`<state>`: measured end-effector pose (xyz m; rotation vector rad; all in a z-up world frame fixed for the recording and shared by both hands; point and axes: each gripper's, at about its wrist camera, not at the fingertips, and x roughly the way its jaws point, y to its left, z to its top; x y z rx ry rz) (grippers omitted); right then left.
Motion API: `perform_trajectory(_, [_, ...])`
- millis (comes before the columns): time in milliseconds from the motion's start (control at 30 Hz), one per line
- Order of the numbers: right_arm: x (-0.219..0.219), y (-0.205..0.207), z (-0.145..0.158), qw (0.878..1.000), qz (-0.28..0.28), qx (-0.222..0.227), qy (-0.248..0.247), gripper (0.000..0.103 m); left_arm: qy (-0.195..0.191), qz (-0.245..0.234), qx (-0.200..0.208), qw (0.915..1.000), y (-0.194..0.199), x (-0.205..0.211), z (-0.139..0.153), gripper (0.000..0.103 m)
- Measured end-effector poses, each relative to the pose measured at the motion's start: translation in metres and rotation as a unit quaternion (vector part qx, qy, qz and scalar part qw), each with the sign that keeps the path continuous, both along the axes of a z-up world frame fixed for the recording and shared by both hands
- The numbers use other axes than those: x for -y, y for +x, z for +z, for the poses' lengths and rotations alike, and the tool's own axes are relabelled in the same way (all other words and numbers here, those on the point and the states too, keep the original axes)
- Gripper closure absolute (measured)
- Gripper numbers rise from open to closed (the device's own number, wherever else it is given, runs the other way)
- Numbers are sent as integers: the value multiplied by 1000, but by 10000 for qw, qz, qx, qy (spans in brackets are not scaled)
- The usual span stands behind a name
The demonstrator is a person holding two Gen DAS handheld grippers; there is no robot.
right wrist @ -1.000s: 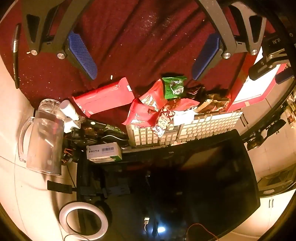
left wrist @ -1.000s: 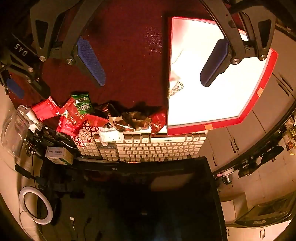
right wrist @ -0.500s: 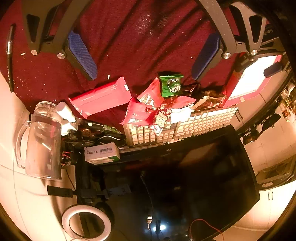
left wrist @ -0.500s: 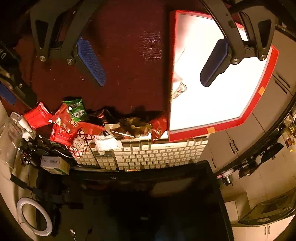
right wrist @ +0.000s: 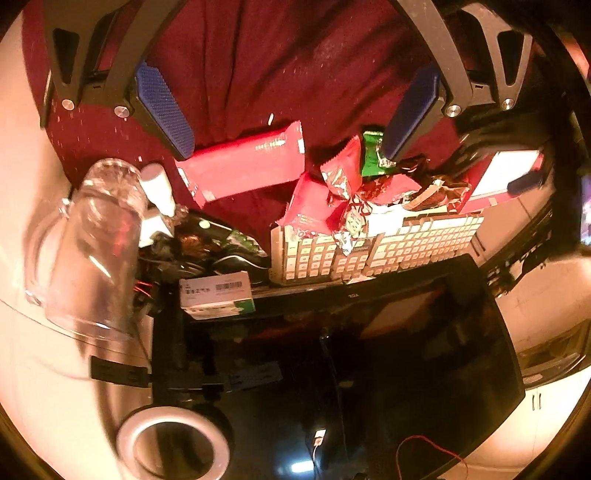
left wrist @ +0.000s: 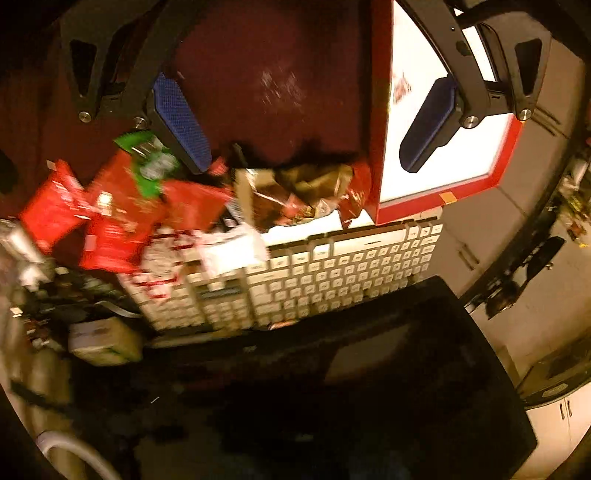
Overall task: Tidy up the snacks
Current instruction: 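Grasp a red-white patterned packet with left tool while right tool grasps red packet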
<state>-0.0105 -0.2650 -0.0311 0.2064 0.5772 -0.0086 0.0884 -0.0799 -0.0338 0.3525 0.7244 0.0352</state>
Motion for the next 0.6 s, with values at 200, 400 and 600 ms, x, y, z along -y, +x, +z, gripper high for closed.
perform_trajectory(200, [9,31,9,9996,127,-117,-239,0,148,194,-110,9996,24,3,-6,0])
perform_trajectory(400, [15,92,2,9949,471,-801,397,3,-66,431,-218,9988,44,-3,0,0])
perform_trajectory(600, [15,128,-22,9859,545,-1211,1022,11,-269,607,-140,9977,56,-4,10,0])
